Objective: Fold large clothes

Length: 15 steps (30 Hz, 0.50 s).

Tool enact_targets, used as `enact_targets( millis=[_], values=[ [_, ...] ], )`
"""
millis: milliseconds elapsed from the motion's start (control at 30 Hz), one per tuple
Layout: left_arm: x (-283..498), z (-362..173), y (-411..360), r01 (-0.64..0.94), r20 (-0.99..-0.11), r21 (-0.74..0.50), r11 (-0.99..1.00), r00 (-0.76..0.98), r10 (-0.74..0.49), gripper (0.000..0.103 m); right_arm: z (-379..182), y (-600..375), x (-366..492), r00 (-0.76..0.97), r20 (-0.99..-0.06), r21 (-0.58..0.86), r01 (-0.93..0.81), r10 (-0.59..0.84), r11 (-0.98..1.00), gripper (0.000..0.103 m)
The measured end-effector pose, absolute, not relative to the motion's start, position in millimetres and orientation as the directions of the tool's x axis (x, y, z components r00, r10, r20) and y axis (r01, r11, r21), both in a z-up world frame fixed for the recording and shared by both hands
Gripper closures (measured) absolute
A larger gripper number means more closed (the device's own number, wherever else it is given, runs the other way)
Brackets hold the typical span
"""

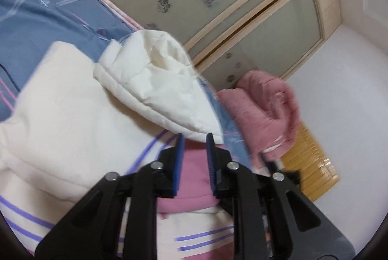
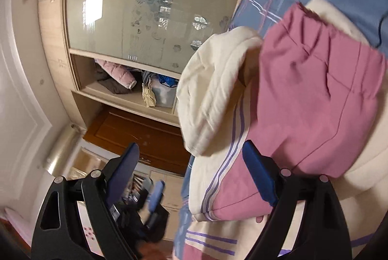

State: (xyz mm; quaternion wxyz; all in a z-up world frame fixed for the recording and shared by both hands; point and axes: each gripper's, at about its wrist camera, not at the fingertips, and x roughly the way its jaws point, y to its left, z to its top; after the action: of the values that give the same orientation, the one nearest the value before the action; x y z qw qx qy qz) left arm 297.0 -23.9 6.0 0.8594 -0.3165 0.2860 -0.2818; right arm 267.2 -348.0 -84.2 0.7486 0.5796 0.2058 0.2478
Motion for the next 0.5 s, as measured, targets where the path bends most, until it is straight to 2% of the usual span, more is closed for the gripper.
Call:
enact_targets(
  millis=[33, 67, 100, 300, 400, 467, 500],
  values=[
    [303, 0, -22, 0.273, -0.336, -0.713, 0.646, 0.676, -0.657, 0.029, -85, -348, 268, 0.796, -0.023, 0.971, -0.126, 0.605, 0.202, 0.016],
    [307, -4, -20, 0.227, -0.360, -0.730, 0.644, 0.674, -0.645, 0.013, -85, -347, 269, 0.794, -0.021, 0.973, -0.125, 0.608, 0.196, 0.016],
    [312, -7, -16, 0.195, -0.359, -0.747, 0.636, 0.687, -0.632, 0.004, -84, -346, 270, 0.791, -0.017, 0.973, -0.127, 0.611, 0.191, 0.016],
    [344, -27, 1, 0.087, -0.298, -0.877, 0.473, 0.675, -0.675, 0.003, -88, -338, 288, 0.791, -0.028, 0.972, -0.121, 0.611, 0.202, 0.016],
    [354, -39, -3, 0.033, -0.324, -0.889, 0.456, 0.658, -0.680, 0.004, -94, -334, 307, 0.789, -0.049, 0.971, -0.106, 0.613, 0.214, 0.016],
    [364, -39, -8, 0.046, -0.305, -0.899, 0.436, 0.648, -0.698, 0.004, -93, -330, 317, 0.789, -0.065, 0.964, -0.109, 0.611, 0.244, 0.016],
    [367, -38, -10, 0.054, -0.302, -0.897, 0.439, 0.651, -0.696, 0.008, -92, -329, 320, 0.794, -0.063, 0.962, -0.114, 0.605, 0.250, 0.017]
  ],
)
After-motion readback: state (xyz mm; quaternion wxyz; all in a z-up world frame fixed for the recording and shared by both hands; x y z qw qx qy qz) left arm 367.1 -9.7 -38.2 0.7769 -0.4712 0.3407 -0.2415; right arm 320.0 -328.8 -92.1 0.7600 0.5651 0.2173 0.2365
